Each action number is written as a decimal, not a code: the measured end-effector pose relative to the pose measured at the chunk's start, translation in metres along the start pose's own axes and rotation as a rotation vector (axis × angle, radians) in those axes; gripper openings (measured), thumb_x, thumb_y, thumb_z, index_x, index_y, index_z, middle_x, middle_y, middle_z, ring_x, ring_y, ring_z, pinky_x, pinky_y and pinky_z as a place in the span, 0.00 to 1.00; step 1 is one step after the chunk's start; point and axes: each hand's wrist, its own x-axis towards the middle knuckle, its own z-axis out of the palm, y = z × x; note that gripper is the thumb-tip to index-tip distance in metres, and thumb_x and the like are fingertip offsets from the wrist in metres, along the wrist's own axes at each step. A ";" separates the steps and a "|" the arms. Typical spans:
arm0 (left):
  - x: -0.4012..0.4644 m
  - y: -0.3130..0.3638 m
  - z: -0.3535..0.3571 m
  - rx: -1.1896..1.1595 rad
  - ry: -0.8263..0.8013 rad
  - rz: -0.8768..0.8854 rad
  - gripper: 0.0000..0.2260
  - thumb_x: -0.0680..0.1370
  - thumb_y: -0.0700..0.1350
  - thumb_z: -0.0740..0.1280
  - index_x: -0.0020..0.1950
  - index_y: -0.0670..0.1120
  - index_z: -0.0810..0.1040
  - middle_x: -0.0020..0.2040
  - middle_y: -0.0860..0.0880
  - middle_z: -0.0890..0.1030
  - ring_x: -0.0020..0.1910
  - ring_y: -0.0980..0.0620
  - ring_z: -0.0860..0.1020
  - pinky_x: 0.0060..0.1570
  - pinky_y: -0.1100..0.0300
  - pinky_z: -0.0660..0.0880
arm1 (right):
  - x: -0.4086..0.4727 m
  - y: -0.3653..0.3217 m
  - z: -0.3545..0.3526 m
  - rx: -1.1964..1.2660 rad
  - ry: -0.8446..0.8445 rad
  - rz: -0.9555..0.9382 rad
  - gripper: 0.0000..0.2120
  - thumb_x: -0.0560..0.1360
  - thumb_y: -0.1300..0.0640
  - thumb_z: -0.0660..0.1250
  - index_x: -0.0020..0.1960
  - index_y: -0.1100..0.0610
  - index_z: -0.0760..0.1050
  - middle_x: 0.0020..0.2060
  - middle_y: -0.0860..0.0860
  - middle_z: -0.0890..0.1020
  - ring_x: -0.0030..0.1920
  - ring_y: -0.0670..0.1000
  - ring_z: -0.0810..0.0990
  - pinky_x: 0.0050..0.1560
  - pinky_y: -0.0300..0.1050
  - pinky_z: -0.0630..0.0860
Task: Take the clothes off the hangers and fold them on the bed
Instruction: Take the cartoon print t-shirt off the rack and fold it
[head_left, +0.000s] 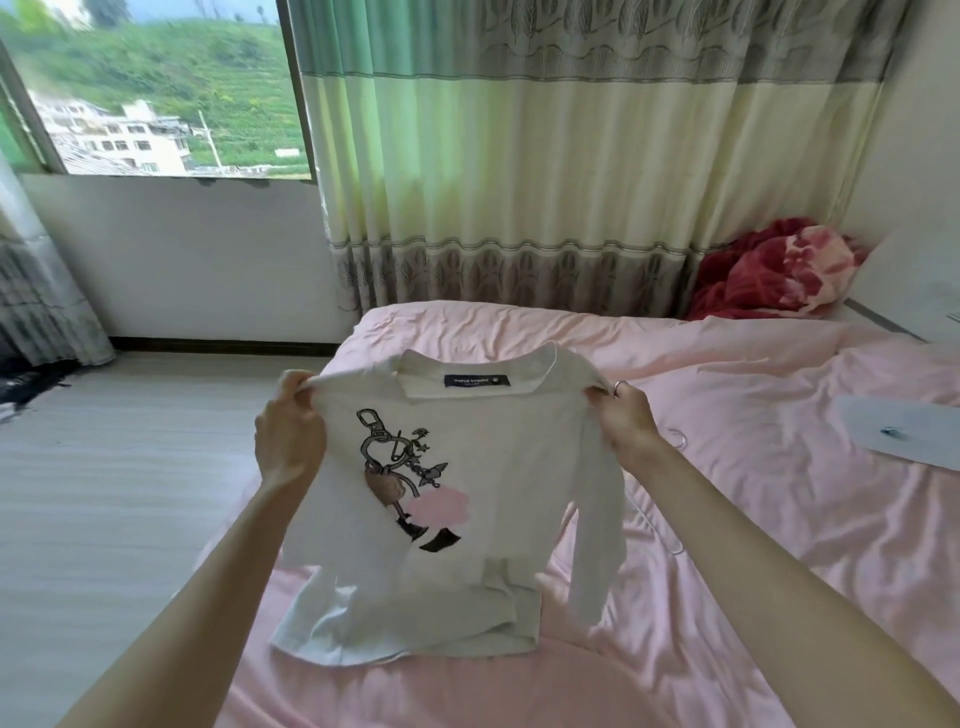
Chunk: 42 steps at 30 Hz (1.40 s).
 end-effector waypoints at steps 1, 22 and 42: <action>-0.004 0.011 -0.005 -0.043 0.047 -0.001 0.12 0.80 0.37 0.54 0.58 0.43 0.74 0.50 0.36 0.78 0.50 0.36 0.75 0.44 0.53 0.66 | -0.007 -0.008 -0.001 0.059 0.034 -0.017 0.11 0.77 0.59 0.61 0.36 0.58 0.67 0.33 0.51 0.71 0.33 0.49 0.67 0.30 0.38 0.65; 0.036 0.054 -0.059 0.226 0.376 0.627 0.14 0.81 0.45 0.55 0.57 0.40 0.76 0.50 0.39 0.82 0.40 0.36 0.81 0.34 0.46 0.75 | -0.024 -0.113 -0.074 -0.392 0.268 -0.700 0.18 0.75 0.44 0.65 0.44 0.60 0.78 0.29 0.50 0.75 0.37 0.53 0.73 0.40 0.44 0.64; 0.211 -0.109 0.206 0.095 -0.316 -0.117 0.10 0.78 0.39 0.62 0.57 0.46 0.78 0.51 0.39 0.80 0.47 0.42 0.75 0.44 0.57 0.67 | 0.280 0.064 0.115 -0.275 -0.011 0.081 0.08 0.74 0.59 0.67 0.41 0.64 0.79 0.36 0.52 0.76 0.40 0.49 0.71 0.42 0.42 0.68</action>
